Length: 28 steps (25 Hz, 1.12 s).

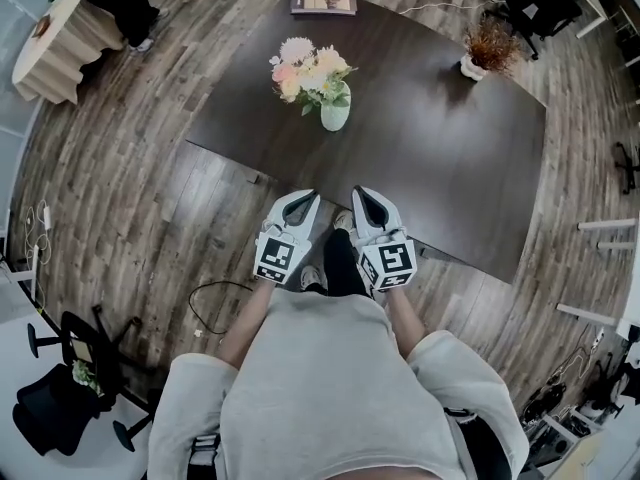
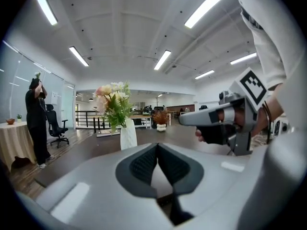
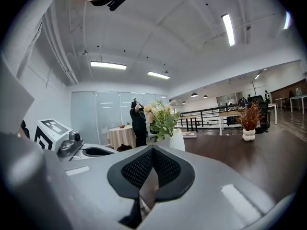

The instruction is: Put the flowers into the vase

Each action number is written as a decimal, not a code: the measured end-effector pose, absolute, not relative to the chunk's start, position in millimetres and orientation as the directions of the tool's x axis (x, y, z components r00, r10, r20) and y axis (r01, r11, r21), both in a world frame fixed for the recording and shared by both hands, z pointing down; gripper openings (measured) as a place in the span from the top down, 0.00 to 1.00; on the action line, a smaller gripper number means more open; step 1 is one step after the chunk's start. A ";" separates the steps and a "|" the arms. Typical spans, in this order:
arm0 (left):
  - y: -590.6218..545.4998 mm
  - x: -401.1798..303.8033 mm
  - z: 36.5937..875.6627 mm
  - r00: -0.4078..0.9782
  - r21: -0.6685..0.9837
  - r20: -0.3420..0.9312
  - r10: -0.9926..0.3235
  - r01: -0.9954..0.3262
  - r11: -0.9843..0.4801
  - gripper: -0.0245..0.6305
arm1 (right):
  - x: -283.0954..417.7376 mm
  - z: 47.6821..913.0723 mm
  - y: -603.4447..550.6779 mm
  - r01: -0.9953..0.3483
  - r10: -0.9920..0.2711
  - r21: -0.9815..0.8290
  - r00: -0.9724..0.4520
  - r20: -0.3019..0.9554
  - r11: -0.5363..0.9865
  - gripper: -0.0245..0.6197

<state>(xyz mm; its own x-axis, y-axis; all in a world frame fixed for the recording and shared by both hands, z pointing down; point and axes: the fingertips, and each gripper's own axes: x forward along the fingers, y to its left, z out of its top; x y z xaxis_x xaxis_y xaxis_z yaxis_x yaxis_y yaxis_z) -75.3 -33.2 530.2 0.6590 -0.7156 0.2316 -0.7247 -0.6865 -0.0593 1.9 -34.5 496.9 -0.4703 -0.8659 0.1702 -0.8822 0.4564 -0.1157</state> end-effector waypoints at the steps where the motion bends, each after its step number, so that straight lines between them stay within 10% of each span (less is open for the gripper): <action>1: -26.4 -73.6 529.8 0.662 -0.056 0.231 -0.713 -0.722 -0.689 0.95 | 3.6 496.4 -26.5 -0.884 -0.868 -0.117 -0.466 0.168 0.452 0.97; 28: 53.1 -55.1 516.9 0.699 -0.057 0.198 -0.687 -0.692 -0.720 0.95 | 20.7 479.8 63.0 -0.913 -0.901 -0.073 -0.408 0.147 0.401 0.97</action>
